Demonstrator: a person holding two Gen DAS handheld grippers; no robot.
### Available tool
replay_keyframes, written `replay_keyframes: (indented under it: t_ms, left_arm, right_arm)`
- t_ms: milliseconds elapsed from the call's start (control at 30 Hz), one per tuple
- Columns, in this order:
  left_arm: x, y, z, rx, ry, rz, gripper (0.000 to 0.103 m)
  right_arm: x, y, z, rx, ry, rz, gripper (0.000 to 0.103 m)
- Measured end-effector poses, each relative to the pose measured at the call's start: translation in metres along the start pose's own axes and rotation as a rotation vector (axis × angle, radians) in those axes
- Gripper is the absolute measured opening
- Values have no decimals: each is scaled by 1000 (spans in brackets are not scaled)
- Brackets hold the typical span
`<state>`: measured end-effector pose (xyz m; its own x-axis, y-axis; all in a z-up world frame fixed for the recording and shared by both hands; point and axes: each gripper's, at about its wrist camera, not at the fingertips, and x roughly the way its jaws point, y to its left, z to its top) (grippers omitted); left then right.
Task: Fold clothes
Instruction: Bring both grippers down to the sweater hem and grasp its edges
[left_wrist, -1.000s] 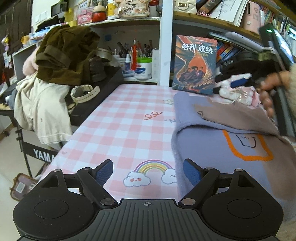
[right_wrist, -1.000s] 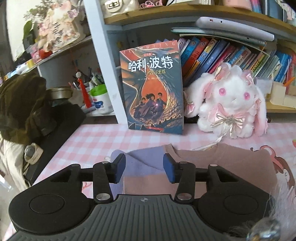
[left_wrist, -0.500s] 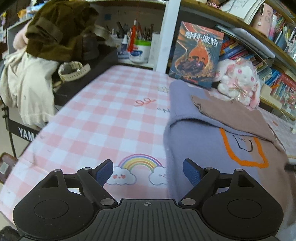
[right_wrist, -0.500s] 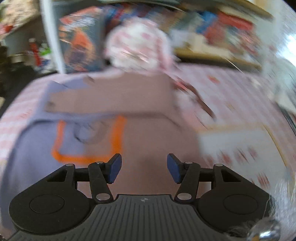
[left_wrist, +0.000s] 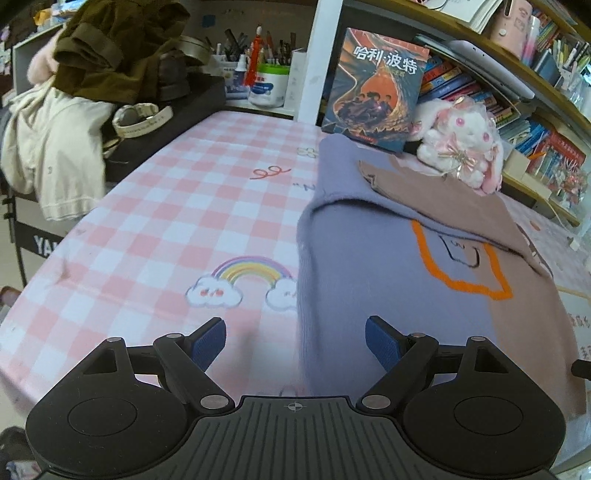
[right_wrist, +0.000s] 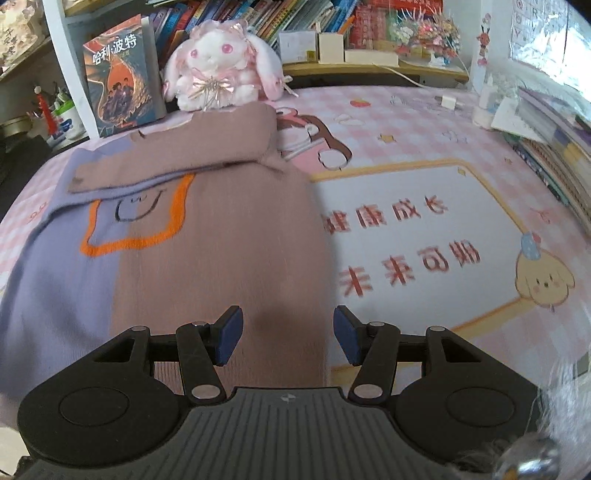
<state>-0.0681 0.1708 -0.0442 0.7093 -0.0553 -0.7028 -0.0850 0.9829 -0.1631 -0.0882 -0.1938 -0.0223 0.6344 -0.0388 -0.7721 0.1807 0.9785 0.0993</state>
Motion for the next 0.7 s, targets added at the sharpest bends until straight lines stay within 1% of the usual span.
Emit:
replay_keyframes:
  t_ms: [100, 133, 267, 333, 400, 433, 500, 567, 600, 633, 700]
  left_arm:
    - [-9, -1, -12, -23, 7, 5, 81]
    - [-9, -1, -13, -26, 12, 3, 77]
    - [-7, -3, -15, -36, 33, -5, 67]
    - [-6, -3, -17, -41, 43, -9, 56]
    - [-5, -4, -18, -46, 53, -13, 52]
    - [-5, -4, -18, -48, 58, -16, 45]
    - [-4, -5, -19, -53, 69, -20, 40]
    - [-3, -5, -20, -58, 79, -24, 21]
    - [-1, -7, -20, -64, 85, -35, 7]
    - [0, -9, -18, -71, 91, -48, 4]
    - [0, -15, -16, -72, 90, -68, 4]
  right_arm:
    - [-7, -9, -10, 5, -2, 18, 52]
    - [-8, -12, -13, 4, -4, 20, 51]
    - [-9, -29, -20, 45, 5, 23, 43]
    - [-8, -37, -21, 76, 10, 33, 40]
    - [-7, -40, -23, 85, 9, 40, 36]
    - [-7, -40, -23, 80, 8, 45, 35]
    - [-6, -38, -23, 71, 6, 56, 28]
    - [-3, -35, -22, 58, 5, 68, 20]
    - [-2, -32, -21, 48, 7, 75, 14]
    - [0, -29, -20, 35, 10, 81, 12]
    - [3, -24, -16, 17, 17, 91, 10]
